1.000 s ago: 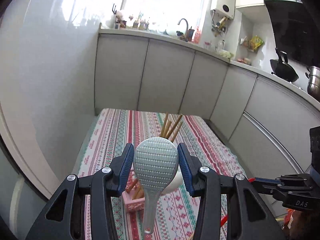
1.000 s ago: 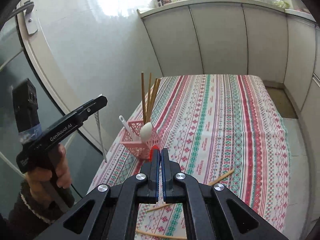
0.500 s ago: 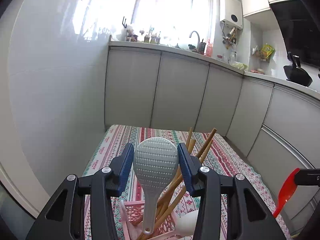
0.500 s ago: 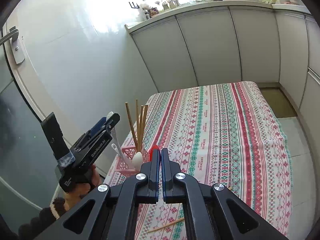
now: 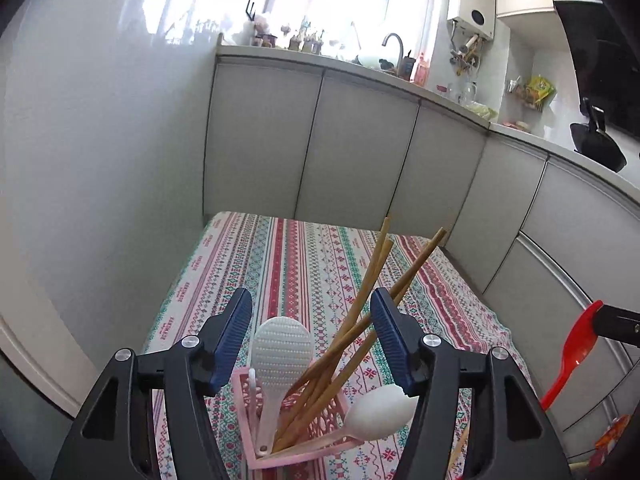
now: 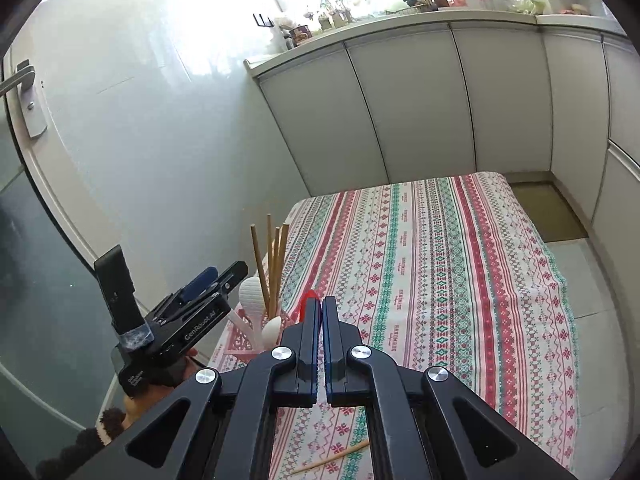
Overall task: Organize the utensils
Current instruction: 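Open the left tool to drop the paddle in while the right tool inserts the red spoon and opens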
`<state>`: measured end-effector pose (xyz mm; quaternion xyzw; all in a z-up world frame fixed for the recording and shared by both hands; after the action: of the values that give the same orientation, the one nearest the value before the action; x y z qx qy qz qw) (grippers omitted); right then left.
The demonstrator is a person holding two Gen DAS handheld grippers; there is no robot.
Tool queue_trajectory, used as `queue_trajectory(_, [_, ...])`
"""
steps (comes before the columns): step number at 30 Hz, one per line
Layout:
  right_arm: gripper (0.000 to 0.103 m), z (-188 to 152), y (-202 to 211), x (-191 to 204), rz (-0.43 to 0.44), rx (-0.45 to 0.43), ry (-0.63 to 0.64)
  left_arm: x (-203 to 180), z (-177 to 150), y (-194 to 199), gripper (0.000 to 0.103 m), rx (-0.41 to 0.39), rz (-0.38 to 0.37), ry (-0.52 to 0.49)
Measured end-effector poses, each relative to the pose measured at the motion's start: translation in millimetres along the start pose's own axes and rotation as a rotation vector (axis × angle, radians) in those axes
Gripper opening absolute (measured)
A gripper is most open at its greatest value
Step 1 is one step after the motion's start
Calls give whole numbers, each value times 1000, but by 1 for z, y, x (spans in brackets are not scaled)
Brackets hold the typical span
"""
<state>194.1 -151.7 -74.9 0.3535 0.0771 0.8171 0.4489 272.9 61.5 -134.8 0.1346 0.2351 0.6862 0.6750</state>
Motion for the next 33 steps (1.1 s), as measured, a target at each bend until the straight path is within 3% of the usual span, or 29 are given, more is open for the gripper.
queue_trajectory(4, [2, 9, 3, 8, -7, -50, -4, 13, -1, 23, 71, 73, 21, 18])
queue_trajectory(10, [2, 20, -4, 29, -45, -127, 27, 49, -22, 36, 72, 272, 260, 33])
queue_trajectory(12, [2, 21, -11, 36, -65, -146, 43, 57, -32, 35, 72, 335, 289, 21])
queue_trajectory(18, [2, 21, -35, 62, -152, -187, 144, 75, -53, 32, 72, 463, 305, 11])
queue_trajectory(23, [2, 10, -64, 79, -203, -145, 238, 83, -61, 28, 72, 523, 280, 30])
queue_trajectory(26, [2, 3, -82, 78, -203, -94, 243, 84, -60, 27, 72, 533, 272, 36])
queue_trajectory(29, [4, -2, -94, 75, -146, -31, 232, 81, -60, 28, 72, 532, 264, 30])
queue_trajectory(33, [12, -3, -88, 70, -103, 7, 177, 75, -60, 30, 72, 532, 250, 6])
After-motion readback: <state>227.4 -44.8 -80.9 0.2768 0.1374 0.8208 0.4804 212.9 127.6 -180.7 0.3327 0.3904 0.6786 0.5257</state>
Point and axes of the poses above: each gripper's, at about its wrist camera, not at the fingertips, and y roughly against the way its jaws point, x to its left, z to its top, the point moved 4 cm from there along -y, roughly the way its jaws point, and after that the axes turned 7 degrees about z, right-handed, at the moved point
